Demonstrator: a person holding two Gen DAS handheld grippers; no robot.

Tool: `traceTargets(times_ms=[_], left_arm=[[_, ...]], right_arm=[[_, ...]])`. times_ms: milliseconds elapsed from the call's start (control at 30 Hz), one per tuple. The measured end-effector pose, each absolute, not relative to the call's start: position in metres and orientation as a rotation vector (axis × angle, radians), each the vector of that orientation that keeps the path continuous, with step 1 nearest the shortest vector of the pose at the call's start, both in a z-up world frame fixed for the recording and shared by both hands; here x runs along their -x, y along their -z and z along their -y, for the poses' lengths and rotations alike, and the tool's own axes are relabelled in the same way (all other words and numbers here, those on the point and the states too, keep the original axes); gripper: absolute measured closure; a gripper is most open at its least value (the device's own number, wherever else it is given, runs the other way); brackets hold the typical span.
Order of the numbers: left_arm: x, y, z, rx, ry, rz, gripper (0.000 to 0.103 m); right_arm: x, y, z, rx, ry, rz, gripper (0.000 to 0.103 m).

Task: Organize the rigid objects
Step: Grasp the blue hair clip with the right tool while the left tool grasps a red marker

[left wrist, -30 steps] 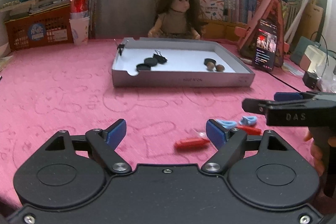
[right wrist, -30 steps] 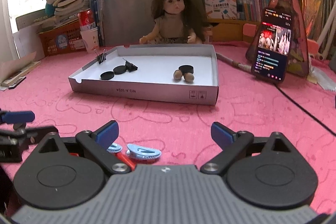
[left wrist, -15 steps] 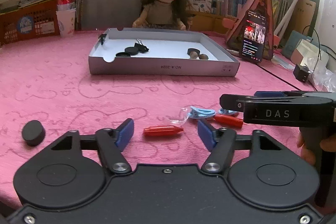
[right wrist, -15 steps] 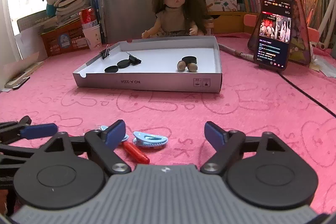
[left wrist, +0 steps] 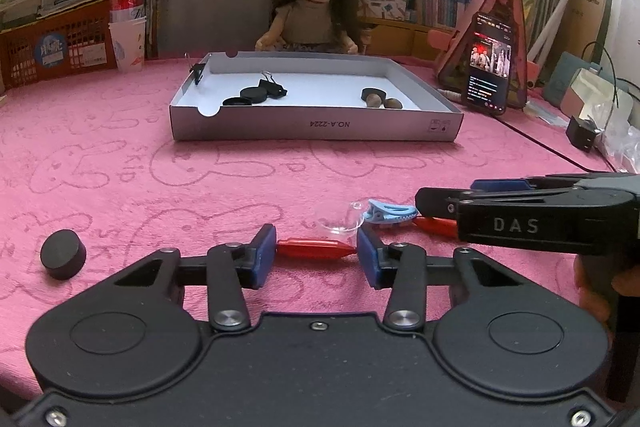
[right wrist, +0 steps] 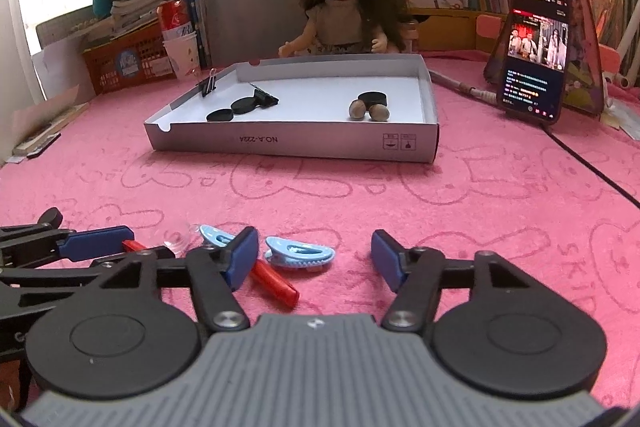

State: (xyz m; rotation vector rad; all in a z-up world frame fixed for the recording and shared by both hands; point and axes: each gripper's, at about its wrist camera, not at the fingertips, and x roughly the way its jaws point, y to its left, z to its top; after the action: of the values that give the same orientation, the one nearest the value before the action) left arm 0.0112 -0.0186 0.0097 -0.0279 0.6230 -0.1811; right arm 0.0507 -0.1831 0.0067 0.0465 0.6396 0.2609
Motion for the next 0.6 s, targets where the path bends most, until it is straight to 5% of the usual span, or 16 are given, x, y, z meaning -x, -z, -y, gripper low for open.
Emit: traceTargets(times_ms=[200, 600], left_arm=[[-0.007, -0.017, 0.016, 0.029, 0.182, -0.605, 0.061], [-0.026, -0.039, 0.004, 0.051, 0.164, -0.572, 0.061]], right_arm=[[-0.05, -0.008, 0.179, -0.046, -0.27, -0.64, 0.061], [-0.06, -0.023, 0.183, -0.044, -0.25, -0.592, 0.061]])
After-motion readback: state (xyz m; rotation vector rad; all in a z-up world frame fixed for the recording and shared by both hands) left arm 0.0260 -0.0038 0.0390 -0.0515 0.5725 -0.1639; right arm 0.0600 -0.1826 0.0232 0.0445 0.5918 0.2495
